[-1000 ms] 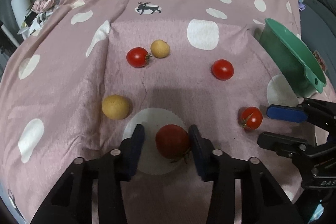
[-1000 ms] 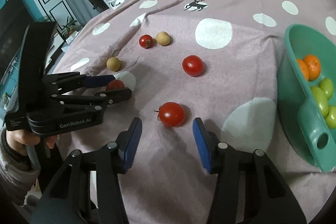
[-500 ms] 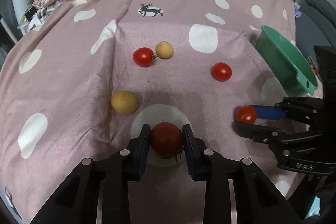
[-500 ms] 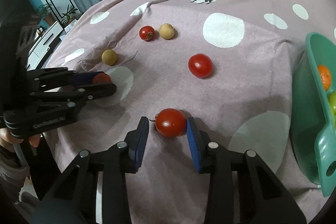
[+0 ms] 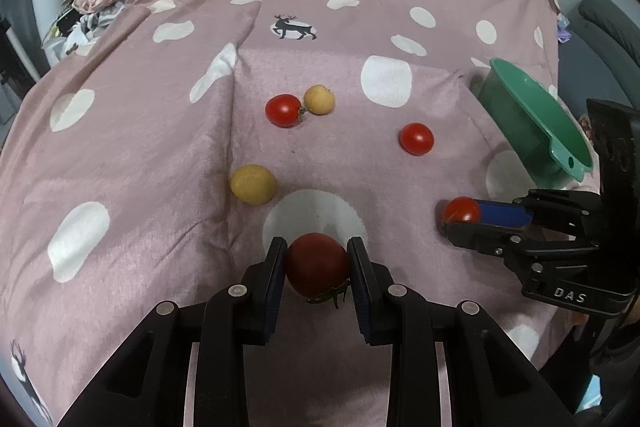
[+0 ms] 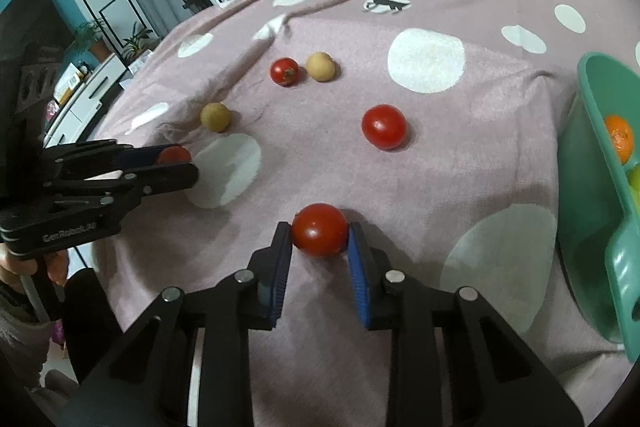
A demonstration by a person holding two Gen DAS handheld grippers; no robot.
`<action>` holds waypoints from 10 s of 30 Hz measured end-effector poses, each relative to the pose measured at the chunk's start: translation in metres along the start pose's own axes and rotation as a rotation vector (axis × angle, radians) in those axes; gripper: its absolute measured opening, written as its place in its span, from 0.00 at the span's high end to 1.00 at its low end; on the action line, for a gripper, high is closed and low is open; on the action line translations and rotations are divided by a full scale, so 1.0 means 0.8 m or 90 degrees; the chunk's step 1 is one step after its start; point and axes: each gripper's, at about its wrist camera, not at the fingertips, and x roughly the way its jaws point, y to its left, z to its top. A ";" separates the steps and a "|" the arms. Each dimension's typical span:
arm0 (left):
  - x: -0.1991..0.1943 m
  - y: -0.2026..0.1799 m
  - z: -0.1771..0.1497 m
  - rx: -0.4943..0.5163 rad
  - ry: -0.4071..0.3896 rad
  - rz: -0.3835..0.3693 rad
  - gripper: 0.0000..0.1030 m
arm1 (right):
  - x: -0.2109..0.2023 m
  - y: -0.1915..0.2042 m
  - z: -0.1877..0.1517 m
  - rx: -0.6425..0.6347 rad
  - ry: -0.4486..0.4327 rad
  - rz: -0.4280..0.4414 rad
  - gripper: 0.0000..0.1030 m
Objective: Organize fruits
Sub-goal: 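Lift both red tomatoes and carry them toward the green bowl, then lower both red tomatoes into the green bowl and open both tools, then move both open tools back over the remaining tan fruits and tomatoes, then grasp a tan fruit with the left tool while the right tool grasps another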
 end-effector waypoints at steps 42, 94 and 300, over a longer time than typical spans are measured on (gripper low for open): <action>-0.044 -0.156 0.062 0.148 -0.068 -0.052 0.70 | -0.178 -0.084 -0.053 0.131 -0.229 -0.005 0.73; 0.144 -0.140 0.133 0.105 0.055 -0.013 0.70 | -0.174 -0.142 -0.066 0.185 -0.253 0.009 0.73; 0.047 0.019 0.034 0.021 -0.021 -0.002 0.72 | 0.085 -0.018 0.139 0.036 -0.012 0.023 0.75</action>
